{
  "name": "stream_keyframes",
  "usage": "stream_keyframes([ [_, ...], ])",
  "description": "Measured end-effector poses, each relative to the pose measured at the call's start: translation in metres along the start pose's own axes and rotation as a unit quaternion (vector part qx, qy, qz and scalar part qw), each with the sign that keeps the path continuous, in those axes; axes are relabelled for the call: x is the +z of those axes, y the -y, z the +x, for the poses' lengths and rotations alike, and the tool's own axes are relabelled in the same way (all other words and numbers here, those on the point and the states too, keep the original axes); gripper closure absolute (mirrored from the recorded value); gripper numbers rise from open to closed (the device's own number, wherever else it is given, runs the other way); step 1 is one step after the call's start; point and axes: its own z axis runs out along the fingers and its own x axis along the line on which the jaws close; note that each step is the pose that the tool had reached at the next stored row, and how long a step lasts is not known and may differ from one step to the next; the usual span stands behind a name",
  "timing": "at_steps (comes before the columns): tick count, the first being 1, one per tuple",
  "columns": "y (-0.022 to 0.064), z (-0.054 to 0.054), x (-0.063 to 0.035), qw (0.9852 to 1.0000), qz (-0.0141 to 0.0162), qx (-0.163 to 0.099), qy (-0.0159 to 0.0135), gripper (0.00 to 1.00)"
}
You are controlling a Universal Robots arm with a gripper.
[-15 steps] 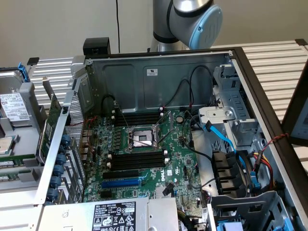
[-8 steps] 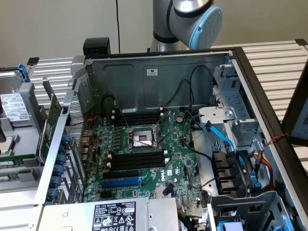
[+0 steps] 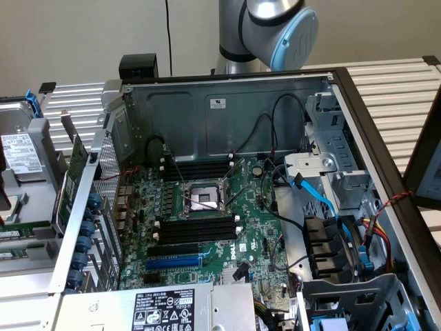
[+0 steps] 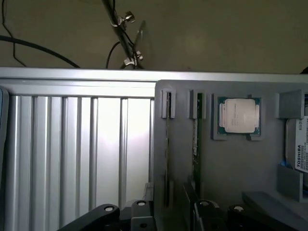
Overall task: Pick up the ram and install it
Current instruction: 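Pick up the ram and move it above insertion slot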
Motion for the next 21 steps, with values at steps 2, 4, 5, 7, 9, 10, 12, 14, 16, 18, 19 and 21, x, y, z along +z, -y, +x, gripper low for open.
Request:
stream_keyframes([
  [2, -0.0014, 0.0, 0.0033, 1.0, 0.0006, -0.002, 0.0002, 0.64],
  [4, -0.0022, 0.001, 0.0056, 1.0, 0.0024, -0.004, 0.0, 0.64],
  [5, -0.0025, 0.001, 0.007, 1.0, 0.0034, -0.004, 0.0, 0.64],
  [7, -0.0026, 0.001, 0.0104, 1.0, 0.0039, -0.005, 0.0001, 0.64],
  [9, -0.0025, 0.001, 0.0141, 1.0, 0.004, -0.006, 0.0001, 0.64],
  [10, -0.0025, 0.001, 0.016, 1.0, 0.0041, -0.006, 0.0002, 0.64],
  [12, -0.0025, 0.002, 0.0195, 1.0, 0.004, -0.006, 0.0001, 0.64],
  [14, -0.0024, 0.002, 0.0231, 1.0, 0.004, -0.006, 0.0001, 0.64],
  [16, -0.0024, 0.002, 0.0267, 1.0, 0.0039, -0.006, 0.0002, 0.64],
  [18, -0.0024, 0.002, 0.0305, 1.0, 0.004, -0.006, 0.0006, 0.64],
  [19, -0.0023, 0.002, 0.0323, 1.0, 0.004, -0.006, 0.001, 0.64],
  [21, -0.0023, 0.002, 0.0359, 1.0, 0.004, -0.006, 0.0024, 0.64],
])
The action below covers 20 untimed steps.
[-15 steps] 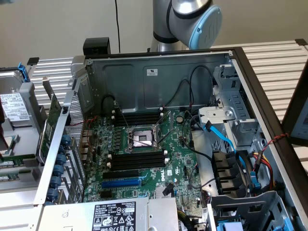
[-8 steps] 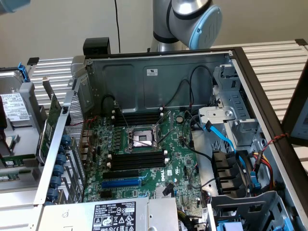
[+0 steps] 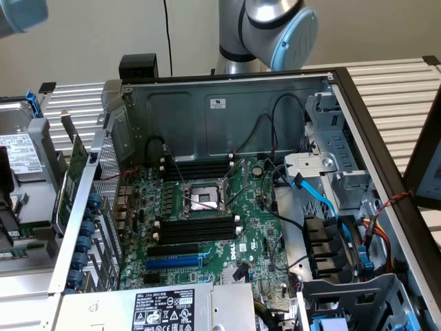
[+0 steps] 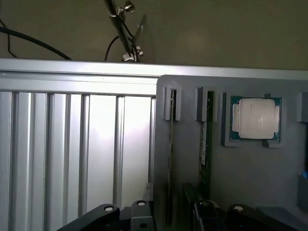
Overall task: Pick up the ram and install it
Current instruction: 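Pick up the ram and move it above insertion slot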
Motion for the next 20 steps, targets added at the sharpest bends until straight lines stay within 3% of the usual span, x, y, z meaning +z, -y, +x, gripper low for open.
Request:
stream_keyframes([
  [7, 0.0, 0.0, 0.0122, 1.0, 0.0001, 0.0, 0.007, 0.64],
  [12, -0.0004, 0.0, 0.0199, 1.0, -0.001, 0.0, 0.0076, 0.64],
  [20, -0.001, 0.0, 0.0288, 0.9999, -0.0072, 0.001, 0.0099, 0.64],
])
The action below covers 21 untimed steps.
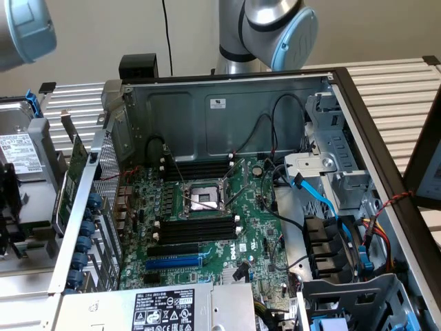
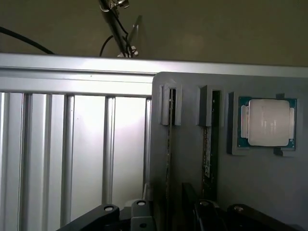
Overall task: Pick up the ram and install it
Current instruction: 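Pick up the ram and move it above insertion slot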
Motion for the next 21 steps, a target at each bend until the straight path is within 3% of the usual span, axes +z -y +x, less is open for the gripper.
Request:
stream_keyframes([
  [3, -0.0002, 0.0, 0.0001, 1.0, -0.002, 0.0, 0.0012, 0.72],
  [5, -0.0003, 0.0, -0.0011, 1.0, -0.0022, 0.0, 0.0018, 0.84],
  [6, -0.0004, 0.0, -0.0032, 1.0, -0.0022, 0.0, 0.0022, 0.84],
  [7, -0.0005, 0.0, -0.0073, 1.0, -0.0024, 0.0, 0.0022, 0.88],
  [21, -0.0016, 0.0, -0.0709, 1.0, -0.0025, 0.0, 0.0023, 0.88],
])
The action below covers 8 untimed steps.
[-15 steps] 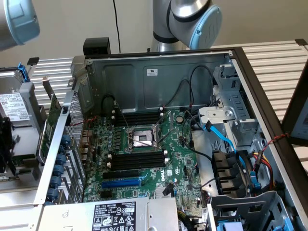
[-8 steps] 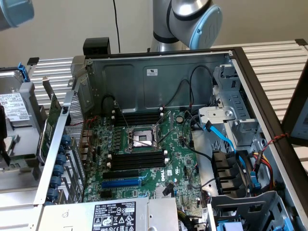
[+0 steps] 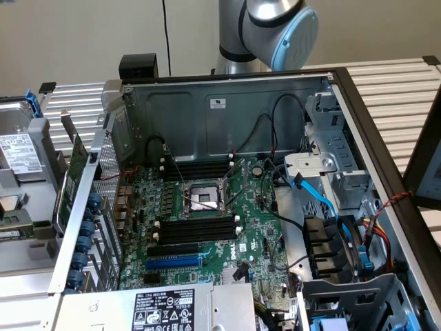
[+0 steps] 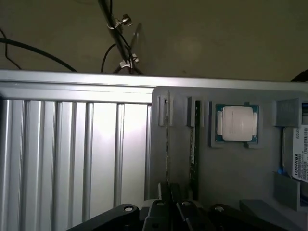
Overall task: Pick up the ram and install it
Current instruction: 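Pick up the ram and move it above insertion slot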
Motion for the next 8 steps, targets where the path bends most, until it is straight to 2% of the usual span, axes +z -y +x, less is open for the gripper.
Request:
stream_keyframes([
  [4, 0.0018, 0.001, -0.0184, 1.0, -0.0002, 0.0, -0.0001, 0.88],
  [8, 0.0101, 0.002, -0.0367, 1.0, -0.0005, 0.0, 0.0, 0.88],
])
